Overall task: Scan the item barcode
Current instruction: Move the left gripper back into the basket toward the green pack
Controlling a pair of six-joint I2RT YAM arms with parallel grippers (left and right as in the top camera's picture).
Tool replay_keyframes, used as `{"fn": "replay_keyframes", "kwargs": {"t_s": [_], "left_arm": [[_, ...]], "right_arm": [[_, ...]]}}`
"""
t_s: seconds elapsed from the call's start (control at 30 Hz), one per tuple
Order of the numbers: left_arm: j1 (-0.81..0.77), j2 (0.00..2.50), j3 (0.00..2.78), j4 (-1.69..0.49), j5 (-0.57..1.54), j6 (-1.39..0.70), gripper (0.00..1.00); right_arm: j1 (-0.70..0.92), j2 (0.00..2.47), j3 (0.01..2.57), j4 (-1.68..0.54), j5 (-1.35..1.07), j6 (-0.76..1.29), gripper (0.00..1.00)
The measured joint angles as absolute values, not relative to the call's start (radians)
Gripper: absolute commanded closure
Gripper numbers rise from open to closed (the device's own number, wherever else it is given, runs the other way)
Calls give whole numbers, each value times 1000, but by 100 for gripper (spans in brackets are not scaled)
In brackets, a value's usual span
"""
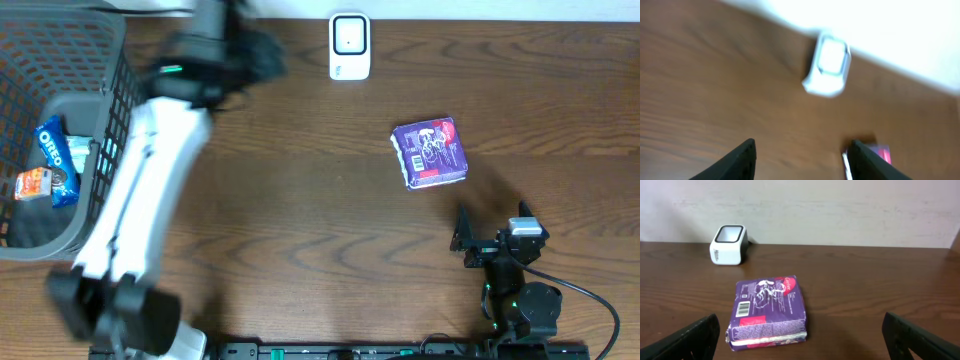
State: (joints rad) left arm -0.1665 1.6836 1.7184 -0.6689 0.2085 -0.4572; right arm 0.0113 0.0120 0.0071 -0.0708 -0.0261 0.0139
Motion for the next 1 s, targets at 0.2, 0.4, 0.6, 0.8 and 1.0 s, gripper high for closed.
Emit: {"fn": "replay_keyframes", "kwargs": {"t_s": [0.2, 0.4, 0.6, 0.8, 1.0], "left_arm": [[175, 1485, 1730, -657, 179, -379, 38], [444, 1466, 1740, -712, 86, -348, 38], [510, 1649, 1732, -810, -86, -338, 47], [496, 1872, 1723, -870, -128, -336, 51], [482, 1993, 1721, -886, -144, -410, 51]], "right_arm": [[12, 12, 7, -71, -26, 14, 1], [12, 12, 7, -71, -26, 14, 1], [12, 12, 7, -71, -26, 14, 1], [12, 12, 7, -71, -26, 14, 1], [12, 12, 7, -71, -26, 14, 1]]}}
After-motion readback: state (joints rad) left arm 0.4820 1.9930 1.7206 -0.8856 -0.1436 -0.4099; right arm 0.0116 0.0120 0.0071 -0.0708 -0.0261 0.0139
